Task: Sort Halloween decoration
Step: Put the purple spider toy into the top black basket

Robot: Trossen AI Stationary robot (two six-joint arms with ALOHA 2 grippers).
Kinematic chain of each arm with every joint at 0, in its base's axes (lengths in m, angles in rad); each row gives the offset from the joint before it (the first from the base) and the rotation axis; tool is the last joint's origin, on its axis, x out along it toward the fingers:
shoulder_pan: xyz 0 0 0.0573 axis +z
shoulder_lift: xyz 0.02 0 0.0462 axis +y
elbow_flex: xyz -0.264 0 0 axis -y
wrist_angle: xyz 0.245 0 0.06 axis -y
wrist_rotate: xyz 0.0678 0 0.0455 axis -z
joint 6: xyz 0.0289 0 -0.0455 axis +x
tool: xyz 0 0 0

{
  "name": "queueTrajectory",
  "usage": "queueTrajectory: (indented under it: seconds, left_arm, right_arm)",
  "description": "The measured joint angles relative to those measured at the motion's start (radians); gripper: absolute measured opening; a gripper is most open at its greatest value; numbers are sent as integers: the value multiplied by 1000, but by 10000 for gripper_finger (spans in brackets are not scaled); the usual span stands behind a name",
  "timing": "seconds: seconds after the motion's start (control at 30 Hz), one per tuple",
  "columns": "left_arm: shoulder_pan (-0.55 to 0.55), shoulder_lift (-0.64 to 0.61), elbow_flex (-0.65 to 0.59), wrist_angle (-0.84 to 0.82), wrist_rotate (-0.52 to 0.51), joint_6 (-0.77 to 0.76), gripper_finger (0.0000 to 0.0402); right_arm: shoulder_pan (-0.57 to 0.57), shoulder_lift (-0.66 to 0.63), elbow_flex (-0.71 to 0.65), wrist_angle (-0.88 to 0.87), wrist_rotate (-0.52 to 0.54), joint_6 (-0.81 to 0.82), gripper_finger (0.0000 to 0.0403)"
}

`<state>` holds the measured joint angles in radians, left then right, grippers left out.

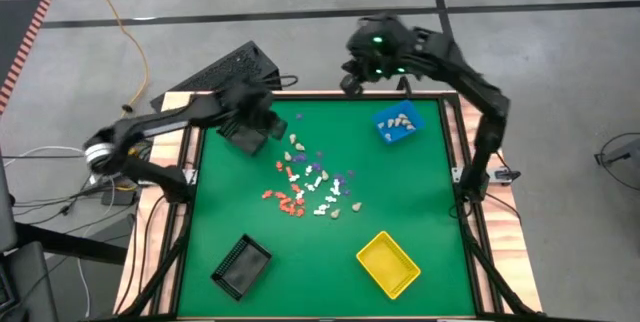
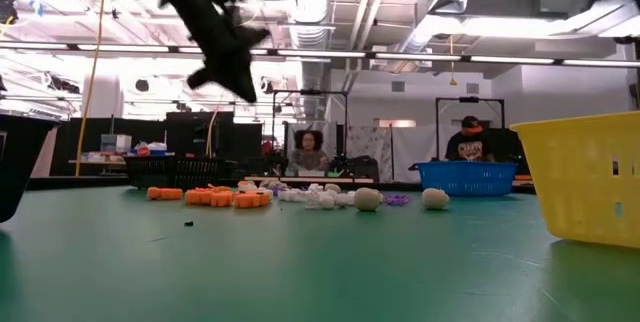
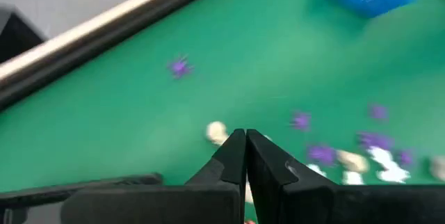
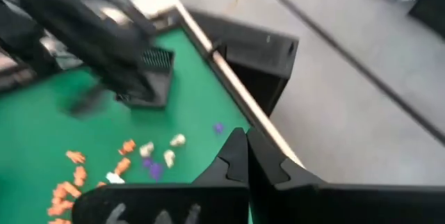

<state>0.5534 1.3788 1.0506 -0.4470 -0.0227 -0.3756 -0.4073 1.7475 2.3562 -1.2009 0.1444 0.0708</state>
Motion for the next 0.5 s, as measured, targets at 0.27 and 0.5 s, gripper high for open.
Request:
queueTrajectory:
  seconds: [0.27,0.5]
  left_arm:
    - [46,357,246,-52,-50,87,0]
    - [62,552,396,-127,-87,152,0]
  right_arm:
    - [92,-96,0,-5,96,54,18]
    - [162,-113,0,-5,112,80,18]
